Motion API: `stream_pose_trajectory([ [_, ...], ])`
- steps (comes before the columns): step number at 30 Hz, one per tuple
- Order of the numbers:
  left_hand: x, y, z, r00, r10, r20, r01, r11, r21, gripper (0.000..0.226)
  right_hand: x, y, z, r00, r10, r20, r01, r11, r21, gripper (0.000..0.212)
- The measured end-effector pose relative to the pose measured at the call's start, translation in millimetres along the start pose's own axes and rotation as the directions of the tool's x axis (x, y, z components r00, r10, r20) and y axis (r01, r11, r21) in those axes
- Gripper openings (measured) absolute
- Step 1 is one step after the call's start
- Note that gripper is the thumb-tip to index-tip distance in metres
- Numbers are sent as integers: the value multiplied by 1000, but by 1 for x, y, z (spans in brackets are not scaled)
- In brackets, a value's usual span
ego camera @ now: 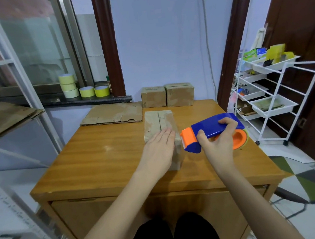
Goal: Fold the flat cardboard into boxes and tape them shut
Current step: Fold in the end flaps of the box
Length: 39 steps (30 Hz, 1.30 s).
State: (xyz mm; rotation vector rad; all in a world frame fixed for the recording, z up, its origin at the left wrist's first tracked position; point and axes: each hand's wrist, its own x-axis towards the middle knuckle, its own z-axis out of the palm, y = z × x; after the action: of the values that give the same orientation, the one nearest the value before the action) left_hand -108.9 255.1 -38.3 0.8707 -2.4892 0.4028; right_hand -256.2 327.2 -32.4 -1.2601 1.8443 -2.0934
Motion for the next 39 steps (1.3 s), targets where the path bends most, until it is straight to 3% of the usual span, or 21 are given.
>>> stream_pose_trajectory([
  [3,4,1,0,1000,-11,10,11,1000,15,53,0,1,-1,1000,6,-14,-6,1000,-1,50],
  [10,4,-10,9,988,47,-147,-39,998,54,55,18,-1,-10,999,4,-36,-3,999,40,45],
  [26,1,-6,11,991,43,-126,-48,998,-34,48,28,1,-22,994,14,-106,-9,999,51,48],
  [29,1,-7,13,986,67,-152,-69,998,-7,36,28,2,-19,987,27,-158,-17,998,63,48],
  [32,3,-6,13,990,63,-126,-61,998,17,38,26,7,-17,976,32,-217,-19,998,62,50],
  [39,4,-1,9,998,10,-64,-9,1000,17,38,26,4,-15,997,-52,61,66,963,-261,53],
])
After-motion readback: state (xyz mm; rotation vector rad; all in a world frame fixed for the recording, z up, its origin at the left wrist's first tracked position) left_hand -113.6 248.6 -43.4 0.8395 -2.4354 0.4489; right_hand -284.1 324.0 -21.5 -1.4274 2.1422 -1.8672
